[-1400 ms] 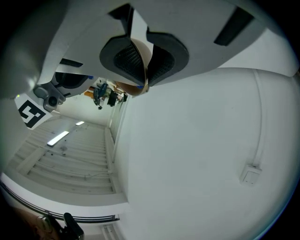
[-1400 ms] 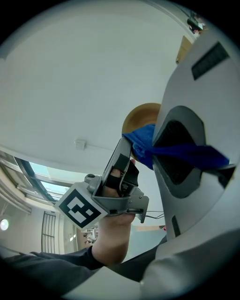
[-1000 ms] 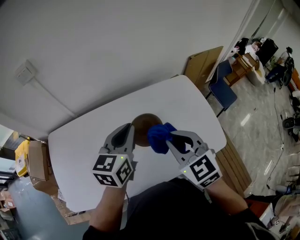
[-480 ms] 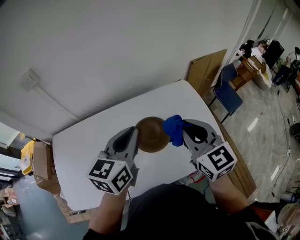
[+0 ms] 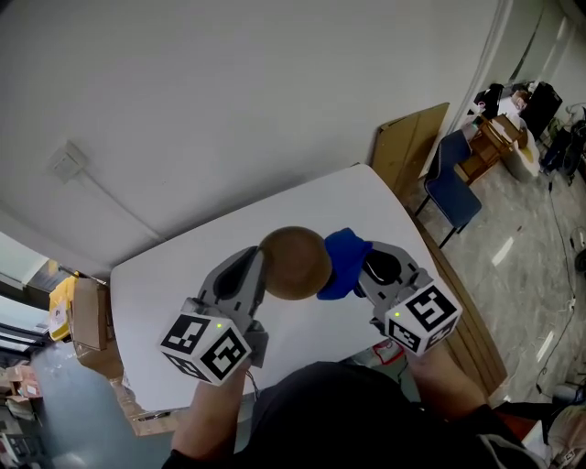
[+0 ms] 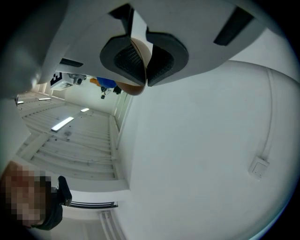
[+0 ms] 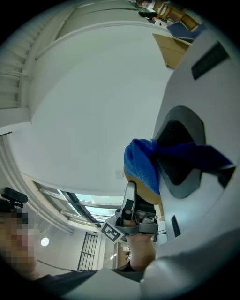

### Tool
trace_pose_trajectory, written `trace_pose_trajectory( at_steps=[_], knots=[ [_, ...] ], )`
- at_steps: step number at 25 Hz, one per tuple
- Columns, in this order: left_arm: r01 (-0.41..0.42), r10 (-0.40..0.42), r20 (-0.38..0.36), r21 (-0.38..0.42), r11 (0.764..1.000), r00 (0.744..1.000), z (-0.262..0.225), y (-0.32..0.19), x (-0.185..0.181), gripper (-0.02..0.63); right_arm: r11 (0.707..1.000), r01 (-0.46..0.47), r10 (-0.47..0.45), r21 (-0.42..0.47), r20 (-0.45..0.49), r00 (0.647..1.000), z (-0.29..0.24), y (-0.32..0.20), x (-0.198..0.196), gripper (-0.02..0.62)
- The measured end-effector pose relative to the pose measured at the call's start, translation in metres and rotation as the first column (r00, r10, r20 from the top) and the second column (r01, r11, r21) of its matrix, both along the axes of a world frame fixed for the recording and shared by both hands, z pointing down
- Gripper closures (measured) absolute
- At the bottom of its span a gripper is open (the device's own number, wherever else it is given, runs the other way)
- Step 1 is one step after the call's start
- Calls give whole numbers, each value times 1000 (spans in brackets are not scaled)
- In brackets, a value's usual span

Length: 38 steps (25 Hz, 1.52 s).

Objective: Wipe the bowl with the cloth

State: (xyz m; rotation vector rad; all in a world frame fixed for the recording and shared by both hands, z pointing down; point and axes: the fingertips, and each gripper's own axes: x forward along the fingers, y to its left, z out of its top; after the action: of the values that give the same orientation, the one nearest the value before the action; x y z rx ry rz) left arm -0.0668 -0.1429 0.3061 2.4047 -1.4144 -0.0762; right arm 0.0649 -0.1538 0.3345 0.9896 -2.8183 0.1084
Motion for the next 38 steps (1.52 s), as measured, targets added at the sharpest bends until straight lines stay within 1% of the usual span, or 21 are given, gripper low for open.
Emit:
trace_pose_trajectory(
  at_steps=[2,4,9,16,18,20,23,26,29,34,38],
  knots=[
    [-1,2,-31,8,1000,1000,-7,0,-1,586,1000,4,-3,-26,17,1000,5,1,0,545],
    [-4,4,-38,8,1000,999,-11,0,2,587,999,13,-11,-44,37,999,8,5,-1,545],
    [7,-7,3,22,1000,1000,-15,0,7,586,997,57,-53,-46,88,995,2,18,-12,546],
    [47,-49,59,36,998,997,-12,-6,2,584,993,102,-96,-57,108,990,3,32,-23,545],
    [58,-60,72,40,998,996,-11,-8,1,581,993,105,-99,-51,109,989,2,34,-23,545],
    [60,-63,75,42,997,995,-11,-9,-1,581,995,89,-83,-40,117,990,-3,30,-18,545],
    [46,-50,81,44,998,995,-9,-9,-4,586,998,50,-45,-30,140,989,-11,17,-9,545],
    [27,-31,78,46,999,996,-9,-9,0,586,999,39,-36,-14,149,988,-19,12,-4,545],
    [26,-29,71,49,998,997,-12,-12,0,586,999,52,-51,-3,153,987,-24,15,-8,546],
    [52,-56,78,53,997,995,-17,-18,-5,587,996,93,-93,7,150,984,-22,23,-16,546],
    [64,-68,72,60,996,995,-17,-23,-9,588,994,108,-111,30,153,982,-25,28,-18,545]
  ],
)
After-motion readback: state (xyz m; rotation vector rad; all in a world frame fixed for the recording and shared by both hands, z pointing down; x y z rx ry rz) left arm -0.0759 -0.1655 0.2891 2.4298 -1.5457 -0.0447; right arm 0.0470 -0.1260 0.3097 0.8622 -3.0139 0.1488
